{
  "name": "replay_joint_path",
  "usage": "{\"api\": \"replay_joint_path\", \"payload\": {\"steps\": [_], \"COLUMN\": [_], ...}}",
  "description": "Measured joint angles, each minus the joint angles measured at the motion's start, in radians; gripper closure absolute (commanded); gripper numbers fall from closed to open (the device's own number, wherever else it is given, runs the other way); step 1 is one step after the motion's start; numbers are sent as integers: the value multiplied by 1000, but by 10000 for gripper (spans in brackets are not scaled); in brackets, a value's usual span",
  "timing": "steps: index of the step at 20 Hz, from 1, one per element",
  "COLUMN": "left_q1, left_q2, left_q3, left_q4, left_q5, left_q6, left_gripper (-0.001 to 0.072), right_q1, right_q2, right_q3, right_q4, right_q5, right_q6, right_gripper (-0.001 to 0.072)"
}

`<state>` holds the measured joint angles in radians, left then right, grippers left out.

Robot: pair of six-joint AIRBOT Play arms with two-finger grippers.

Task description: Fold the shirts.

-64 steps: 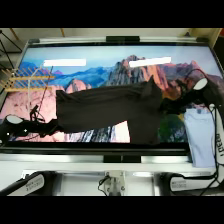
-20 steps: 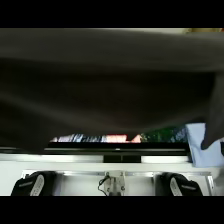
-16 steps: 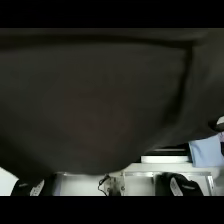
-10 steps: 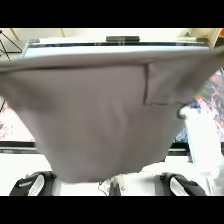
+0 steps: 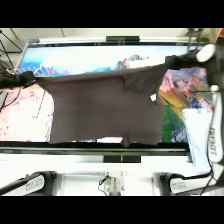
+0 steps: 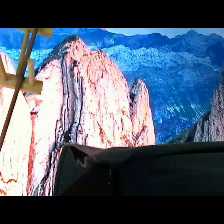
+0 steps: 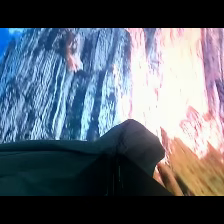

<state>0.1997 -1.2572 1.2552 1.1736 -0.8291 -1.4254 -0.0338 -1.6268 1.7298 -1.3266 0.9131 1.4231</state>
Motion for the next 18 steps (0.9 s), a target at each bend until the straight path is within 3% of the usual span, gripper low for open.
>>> {"api": "replay_joint_path", "payload": {"steps": [3,6,10,14,18], "left_q1": [-16,-22,-20,-11,-8], "left_q2": [-128,-224,-280,-305,-328], "left_q3": [28,41,50,43,16], "left_q4": [-8,-18,-33,-35,-33], "left_q5": [122,167,115,-30,-128], "left_q6": [0,-3,14,30,32], "left_gripper": [674,673,674,674,674], "right_q1": [27,34,31,19,19], "right_q2": [-92,-154,-170,-159,-165], "right_q3": [-1,-1,-1,-19,-93], "right_q4": [8,6,-60,-99,-93], "right_q5": [-148,-153,5,229,326], "right_q6": [61,97,115,131,176], "right_gripper": [653,653,653,653,653]}}
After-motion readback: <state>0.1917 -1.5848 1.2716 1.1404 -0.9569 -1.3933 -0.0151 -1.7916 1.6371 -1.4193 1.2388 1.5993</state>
